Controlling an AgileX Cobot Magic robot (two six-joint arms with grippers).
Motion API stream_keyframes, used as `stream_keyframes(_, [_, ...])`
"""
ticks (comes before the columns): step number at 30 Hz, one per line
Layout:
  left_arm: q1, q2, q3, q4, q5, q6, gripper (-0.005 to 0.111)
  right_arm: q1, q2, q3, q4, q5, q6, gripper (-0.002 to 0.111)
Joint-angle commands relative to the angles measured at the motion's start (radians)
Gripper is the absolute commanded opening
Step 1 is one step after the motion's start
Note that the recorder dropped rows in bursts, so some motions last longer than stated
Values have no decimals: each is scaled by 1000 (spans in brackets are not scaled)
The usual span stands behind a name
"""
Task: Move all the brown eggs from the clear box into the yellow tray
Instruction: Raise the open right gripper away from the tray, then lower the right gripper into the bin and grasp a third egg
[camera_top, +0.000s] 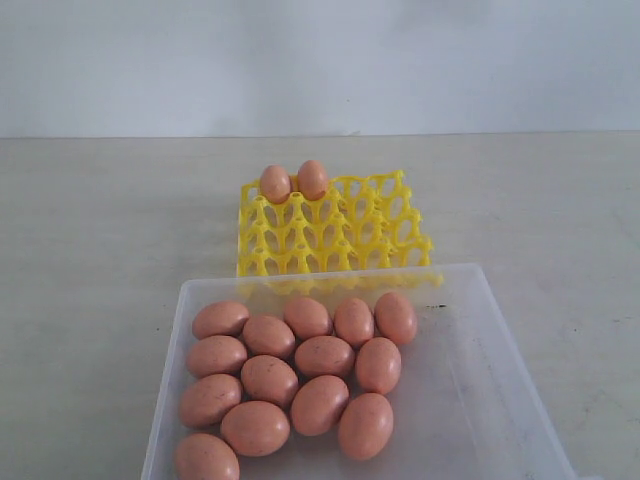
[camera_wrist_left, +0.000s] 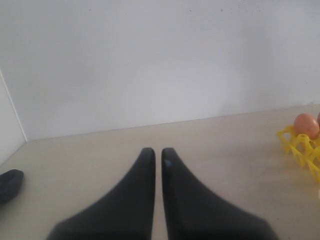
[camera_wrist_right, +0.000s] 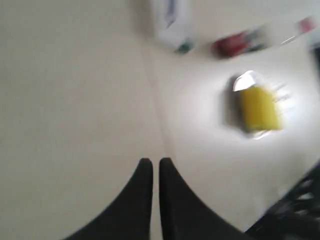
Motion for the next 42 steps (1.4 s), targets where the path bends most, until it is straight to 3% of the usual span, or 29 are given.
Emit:
stream_keyframes(1, [-6, -3, 4, -3, -4, 3, 4, -145, -10, 6, 835, 33, -633, 0])
stream_keyframes(5, [-6, -3, 4, -3, -4, 3, 4, -165, -10, 6, 1350, 61, -927, 0])
stream_keyframes(8, [-6, -3, 4, -3, -2, 3, 4, -116, -10, 6, 1506, 64, -1061, 0])
stream_keyframes(16, [-6, -3, 4, -3, 1, 3, 4, 126, 50, 52, 1499, -112, -1072, 0])
stream_keyframes(21, [-6, -3, 4, -3, 1, 3, 4, 212, 107, 88, 1496, -184, -1072, 0])
stream_keyframes(39, [-6, -3, 4, -3, 1, 3, 4, 221, 123, 88, 1545, -24, -897, 0])
stream_keyframes(42, [-6, -3, 4, -3, 1, 3, 4, 221, 123, 88, 1545, -67, -897, 9])
